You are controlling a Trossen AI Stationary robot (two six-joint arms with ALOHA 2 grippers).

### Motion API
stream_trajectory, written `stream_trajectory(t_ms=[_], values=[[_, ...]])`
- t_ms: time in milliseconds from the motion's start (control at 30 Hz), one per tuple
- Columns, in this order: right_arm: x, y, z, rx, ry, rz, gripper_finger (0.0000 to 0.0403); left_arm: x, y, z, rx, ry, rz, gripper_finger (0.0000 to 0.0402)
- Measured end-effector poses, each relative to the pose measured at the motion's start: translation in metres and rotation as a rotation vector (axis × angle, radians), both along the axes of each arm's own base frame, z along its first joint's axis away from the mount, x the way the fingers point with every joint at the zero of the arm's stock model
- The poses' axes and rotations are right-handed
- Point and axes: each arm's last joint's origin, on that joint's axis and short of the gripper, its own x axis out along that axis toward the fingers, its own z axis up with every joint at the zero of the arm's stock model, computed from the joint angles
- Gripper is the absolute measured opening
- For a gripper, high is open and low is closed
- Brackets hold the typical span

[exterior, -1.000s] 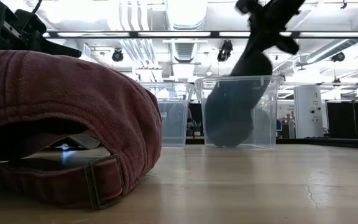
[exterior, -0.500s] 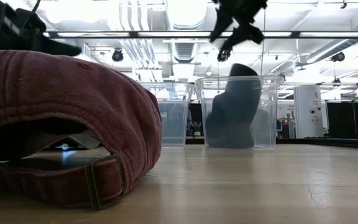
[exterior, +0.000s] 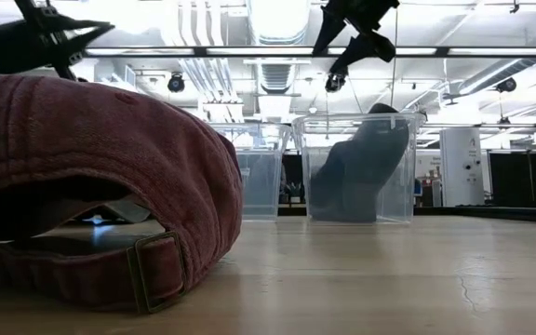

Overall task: Pick & Place hat
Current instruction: Put the black cap into the right transparent bin

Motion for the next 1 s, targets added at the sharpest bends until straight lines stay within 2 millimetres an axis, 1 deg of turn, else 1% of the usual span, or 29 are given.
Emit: stream_trajectory(t_ms=[33, 133, 233, 300, 400, 467, 533, 567, 633, 667, 733, 800, 867, 933, 1000], values=[[0.000, 0.000, -0.001, -0.003, 0.004, -0.003, 0.0240, -0.001, 0.001, 0.002, -0.033, -0.023, 0.036, 0.0000], [0.000, 0.000, -0.002, -0.006, 0.008, -0.007, 0.0240, -0.003, 0.005, 0.005, -0.203, -0.089, 0.126, 0.0000], [0.000, 0.000, -0.005, -0.003, 0.016, -0.007, 0.0237, -0.006, 0.009, 0.009, -0.276, -0.155, 0.241, 0.0000], [0.000, 0.000, -0.006, -0.003, 0.023, -0.005, 0.0235, -0.008, 0.011, 0.014, -0.275, -0.176, 0.308, 0.0000], [0.000, 0.000, -0.007, -0.007, 0.030, 0.007, 0.0233, -0.011, 0.013, 0.032, -0.231, -0.158, 0.434, 0.0000], [0.000, 0.000, -0.008, -0.014, 0.042, 0.020, 0.0233, -0.013, 0.013, 0.051, -0.154, -0.143, 0.477, 0.0000], [-0.001, 0.000, -0.009, -0.012, 0.055, 0.022, 0.0233, -0.012, 0.012, 0.074, -0.057, -0.108, 0.489, 0.0002], [-0.002, 0.001, -0.010, -0.010, 0.067, 0.023, 0.0234, -0.009, 0.012, 0.085, -0.005, -0.059, 0.497, 0.0004], [-0.003, 0.001, -0.012, -0.004, 0.093, 0.026, 0.0235, 0.002, 0.012, 0.102, 0.102, 0.131, 0.509, 0.0015], [-0.004, 0.001, -0.013, 0.000, 0.108, 0.027, 0.0235, 0.010, 0.013, 0.106, 0.157, 0.263, 0.509, 0.0022], [-0.006, 0.002, -0.015, 0.002, 0.138, 0.035, 0.0234, 0.026, 0.013, 0.108, 0.259, 0.558, 0.489, 0.0040], [-0.007, 0.002, -0.016, 0.004, 0.154, 0.038, 0.0232, 0.039, 0.013, 0.103, 0.331, 0.863, 0.446, 0.0057], [-0.007, 0.002, -0.018, 0.006, 0.161, 0.038, 0.0231, 0.051, 0.011, 0.093, 0.376, 1.129, 0.391, 0.0071], [-0.007, 0.002, -0.018, 0.006, 0.163, 0.038, 0.0231, 0.062, 0.005, 0.083, 0.442, 1.315, 0.321, 0.0081], [-0.008, 0.002, -0.018, 0.005, 0.164, 0.039, 0.0231, 0.072, -0.007, 0.072, 0.527, 1.437, 0.242, 0.0088]])
